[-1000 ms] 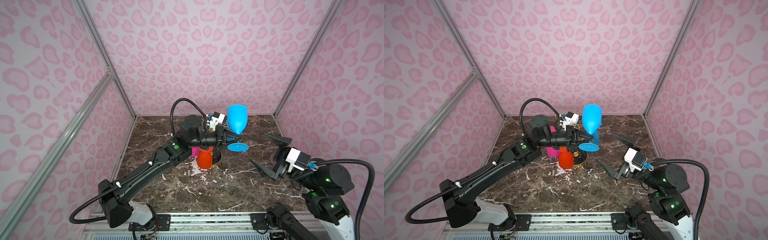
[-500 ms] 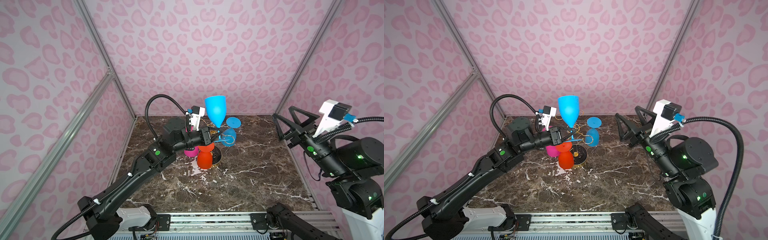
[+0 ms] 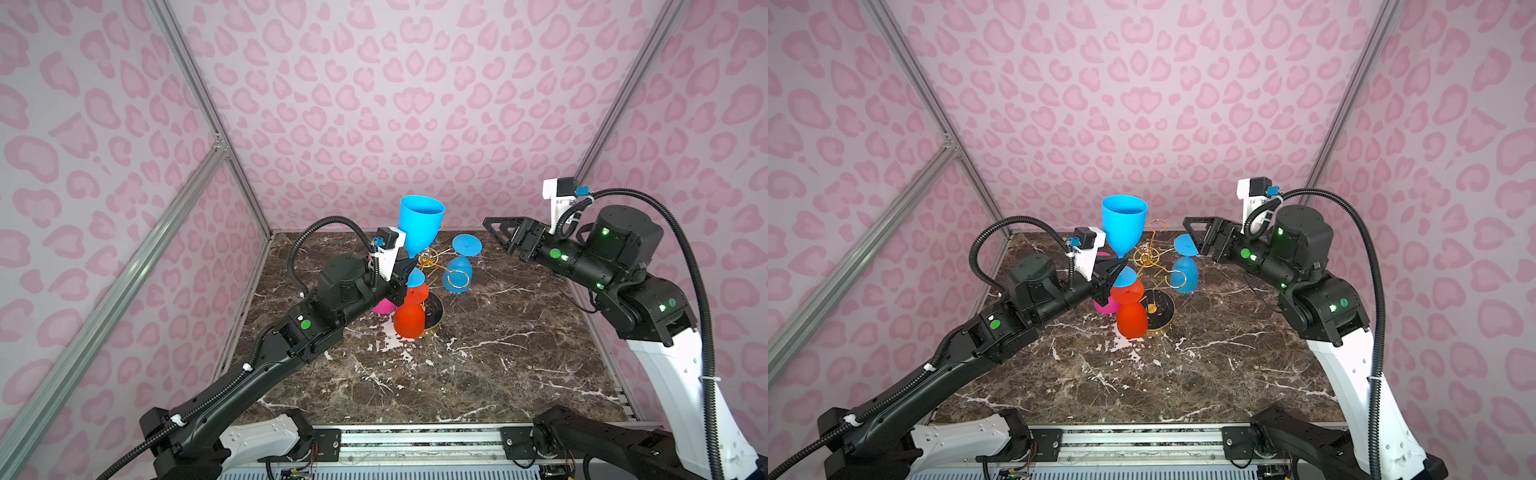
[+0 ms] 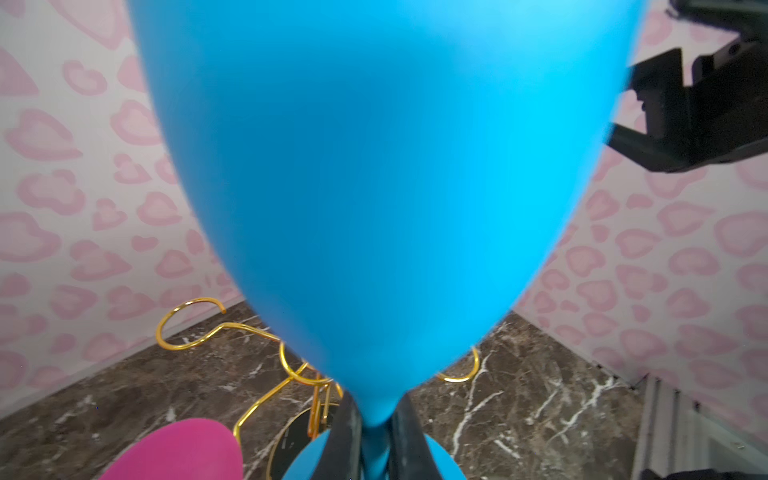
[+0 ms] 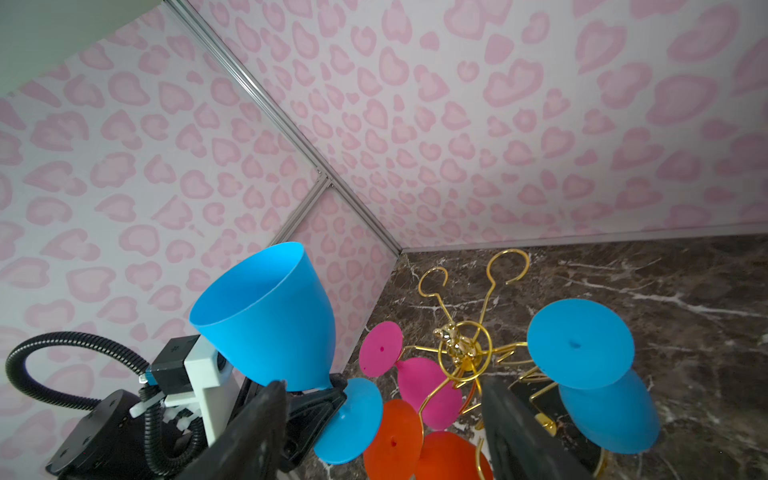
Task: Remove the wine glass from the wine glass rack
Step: 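Open the right gripper and pull it back from the blue glass, then grasp the blue glass bowl with the right gripper from the left gripper, then carry the blue glass away with the right gripper while the left gripper withdraws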
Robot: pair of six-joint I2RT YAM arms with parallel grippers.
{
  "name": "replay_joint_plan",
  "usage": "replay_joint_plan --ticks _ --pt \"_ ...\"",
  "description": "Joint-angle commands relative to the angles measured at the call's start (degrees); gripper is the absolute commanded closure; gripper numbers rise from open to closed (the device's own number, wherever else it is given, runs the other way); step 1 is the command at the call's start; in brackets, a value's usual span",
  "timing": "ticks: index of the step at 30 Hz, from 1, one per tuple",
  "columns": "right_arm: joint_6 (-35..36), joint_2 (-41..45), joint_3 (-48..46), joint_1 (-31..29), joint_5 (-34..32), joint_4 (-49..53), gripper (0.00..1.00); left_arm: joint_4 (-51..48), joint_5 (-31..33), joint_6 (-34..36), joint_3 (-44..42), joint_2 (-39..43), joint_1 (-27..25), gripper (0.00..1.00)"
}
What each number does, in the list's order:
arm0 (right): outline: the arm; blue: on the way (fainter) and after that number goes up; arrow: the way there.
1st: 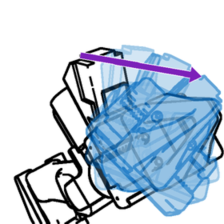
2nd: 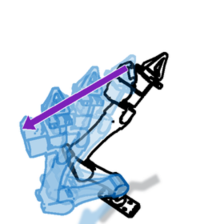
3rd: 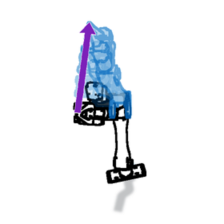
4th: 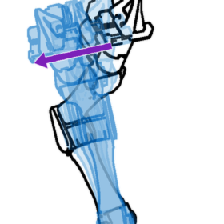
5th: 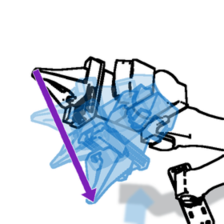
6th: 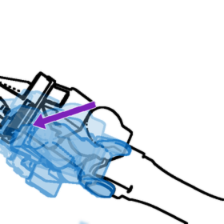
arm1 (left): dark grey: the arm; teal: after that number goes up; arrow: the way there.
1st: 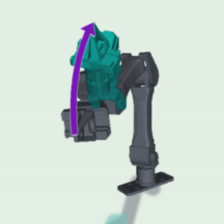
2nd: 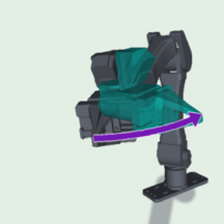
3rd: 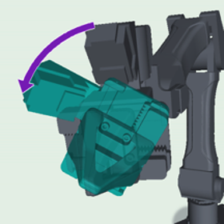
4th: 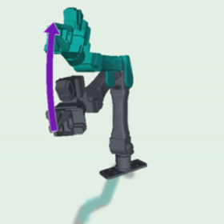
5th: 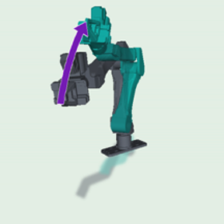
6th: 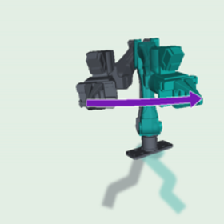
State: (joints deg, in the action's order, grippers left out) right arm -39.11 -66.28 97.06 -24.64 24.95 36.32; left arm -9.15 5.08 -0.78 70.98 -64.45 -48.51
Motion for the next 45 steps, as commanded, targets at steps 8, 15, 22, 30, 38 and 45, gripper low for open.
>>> replay_joint_plan --ticks 8,15,22,30,38,45 --pt "-9.12 -0.81 -1.33 0.01 8.49 -0.90 0.35 4.46 7.39 28.88 -4.17 2.89 -1.90 0.97" --pt "-10.37 -1.54 -3.18 -1.46 10.47 -1.28 0.44 5.17 9.55 41.66 -6.73 4.06 -3.87 0.97" --pt "-7.18 -2.12 -3.68 -4.32 8.84 3.37 0.61 5.37 9.82 44.57 -6.76 3.55 -4.13 0.97" --pt "-6.07 -1.46 -4.68 -4.45 7.83 4.88 0.84 4.84 9.94 46.43 -7.23 3.28 -5.10 0.97" --pt "-4.77 -1.84 -4.68 -5.08 7.29 5.60 1.00 4.60 9.88 47.65 -6.59 2.75 -5.54 0.93" --pt "-2.72 -1.38 -3.64 -5.27 3.55 7.72 1.00 4.37 10.15 46.09 -7.12 2.98 -5.54 0.30"
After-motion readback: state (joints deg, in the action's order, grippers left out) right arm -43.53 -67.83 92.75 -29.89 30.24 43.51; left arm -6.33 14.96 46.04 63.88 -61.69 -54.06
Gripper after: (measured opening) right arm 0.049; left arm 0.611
